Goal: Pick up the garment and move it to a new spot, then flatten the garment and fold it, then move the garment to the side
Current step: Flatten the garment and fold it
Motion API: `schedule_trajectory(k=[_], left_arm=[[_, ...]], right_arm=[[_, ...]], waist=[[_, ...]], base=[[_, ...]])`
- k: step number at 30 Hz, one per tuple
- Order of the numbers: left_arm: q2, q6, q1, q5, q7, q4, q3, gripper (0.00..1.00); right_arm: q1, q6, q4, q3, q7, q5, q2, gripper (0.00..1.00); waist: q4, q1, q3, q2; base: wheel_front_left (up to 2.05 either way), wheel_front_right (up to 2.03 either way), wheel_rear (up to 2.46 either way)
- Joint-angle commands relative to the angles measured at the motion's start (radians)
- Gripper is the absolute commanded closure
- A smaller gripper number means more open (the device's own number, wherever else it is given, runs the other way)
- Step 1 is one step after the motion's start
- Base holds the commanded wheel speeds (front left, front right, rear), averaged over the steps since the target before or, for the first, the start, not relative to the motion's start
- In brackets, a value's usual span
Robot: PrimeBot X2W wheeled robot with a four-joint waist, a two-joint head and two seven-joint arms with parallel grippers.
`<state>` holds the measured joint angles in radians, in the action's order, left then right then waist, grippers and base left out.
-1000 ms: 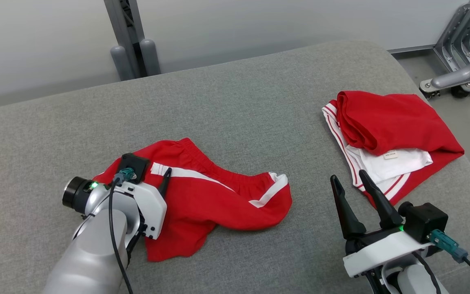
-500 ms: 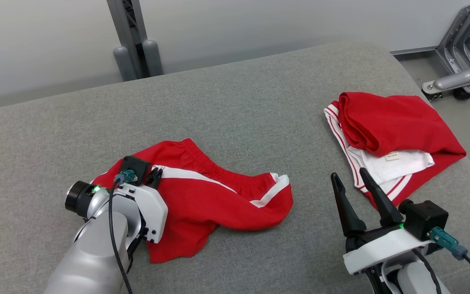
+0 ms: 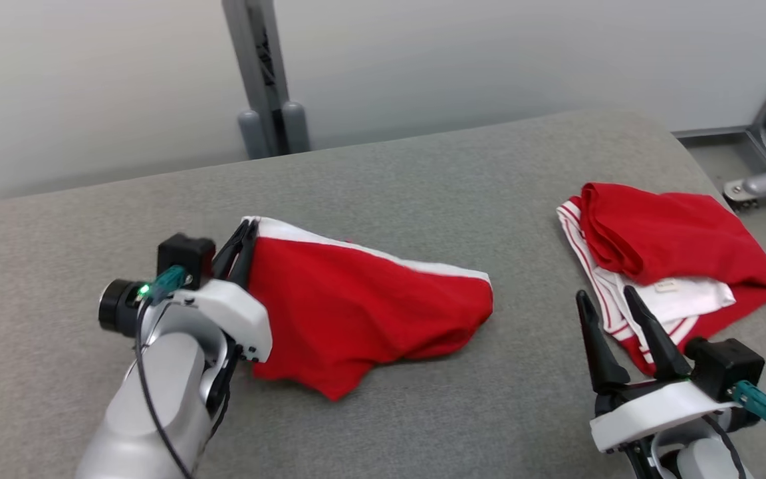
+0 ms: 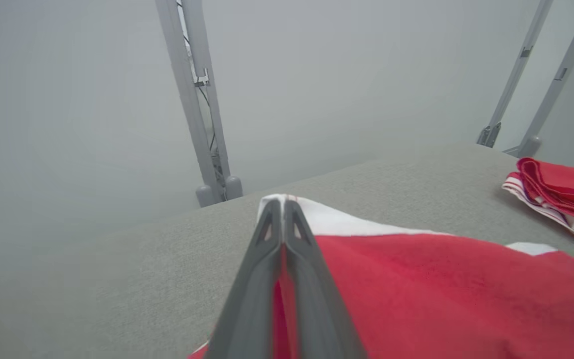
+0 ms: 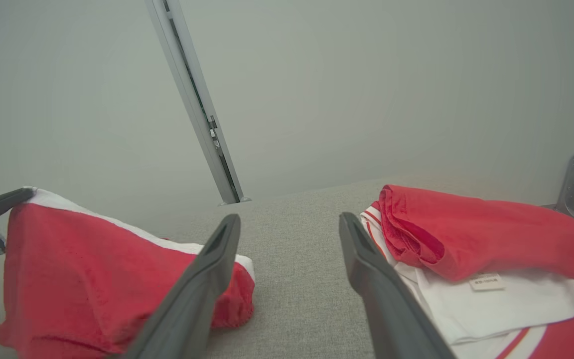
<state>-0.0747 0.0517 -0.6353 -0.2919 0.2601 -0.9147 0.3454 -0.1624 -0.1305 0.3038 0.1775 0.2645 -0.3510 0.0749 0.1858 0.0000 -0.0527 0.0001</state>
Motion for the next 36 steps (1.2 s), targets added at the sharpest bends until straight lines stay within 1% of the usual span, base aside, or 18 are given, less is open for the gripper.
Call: schedule_trajectory(k=[1, 5, 10, 14, 19, 23, 30, 31, 36], left_arm=[[-0.014, 0.002, 0.033, 0.001, 0.003, 0.027, -0.01, 1.0], [-0.033, 0.012, 0.117, 0.019, 0.003, 0.154, -0.031, 1.0], [-0.04, 0.041, 0.194, 0.038, 0.003, 0.231, -0.011, 1.0], [-0.047, 0.059, 0.244, 0.053, 0.004, 0.253, 0.027, 1.0], [-0.071, 0.066, 0.289, 0.065, 0.004, 0.261, 0.053, 1.0], [-0.094, 0.069, 0.312, 0.063, 0.004, 0.265, 0.07, 1.0], [-0.109, 0.076, 0.336, 0.052, 0.003, 0.276, 0.105, 1.0], [-0.108, 0.077, 0.339, 0.046, 0.004, 0.276, 0.113, 1.0], [-0.101, 0.078, 0.341, 0.035, 0.004, 0.281, 0.12, 1.0]], right_arm=[[0.007, -0.001, 0.003, -0.007, 0.001, 0.008, 0.011, 0.0], [0.004, 0.0, 0.046, -0.028, 0.001, -0.002, 0.019, 0.0], [-0.024, -0.001, 0.138, -0.037, 0.001, -0.048, 0.021, 0.0], [-0.054, 0.0, 0.212, -0.042, 0.001, -0.084, 0.026, 0.0], [-0.079, -0.001, 0.295, -0.056, 0.001, -0.108, 0.032, 0.0], [-0.096, -0.001, 0.35, -0.048, 0.001, -0.134, 0.029, 0.0], [-0.142, -0.001, 0.411, 0.023, 0.001, -0.232, 0.038, 0.0], [-0.157, -0.001, 0.418, 0.064, 0.001, -0.257, 0.047, 0.0], [-0.188, -0.001, 0.45, 0.163, 0.001, -0.29, 0.083, 0.0]], waist=[[-0.031, 0.0, 0.021, -0.0001], [-0.087, 0.0, 0.04, -0.0001], [-0.158, 0.0, 0.055, -0.0001], [-0.204, 0.0, 0.063, -0.0001], [-0.253, 0.0, 0.072, -0.0001], [-0.282, 0.0, 0.08, -0.0001], [-0.315, 0.0, 0.087, -0.0001], [-0.322, 0.0, 0.088, -0.0001], [-0.334, 0.0, 0.085, -0.0001]], base=[[0.0, 0.0, 0.0], [0.0, 0.0, 0.0], [0.0, 0.0, 0.0], [0.0, 0.0, 0.0], [0.0, 0.0, 0.0], [0.0, 0.0, 0.0], [0.0, 0.0, 0.0], [0.0, 0.0, 0.0], [0.0, 0.0, 0.0]])
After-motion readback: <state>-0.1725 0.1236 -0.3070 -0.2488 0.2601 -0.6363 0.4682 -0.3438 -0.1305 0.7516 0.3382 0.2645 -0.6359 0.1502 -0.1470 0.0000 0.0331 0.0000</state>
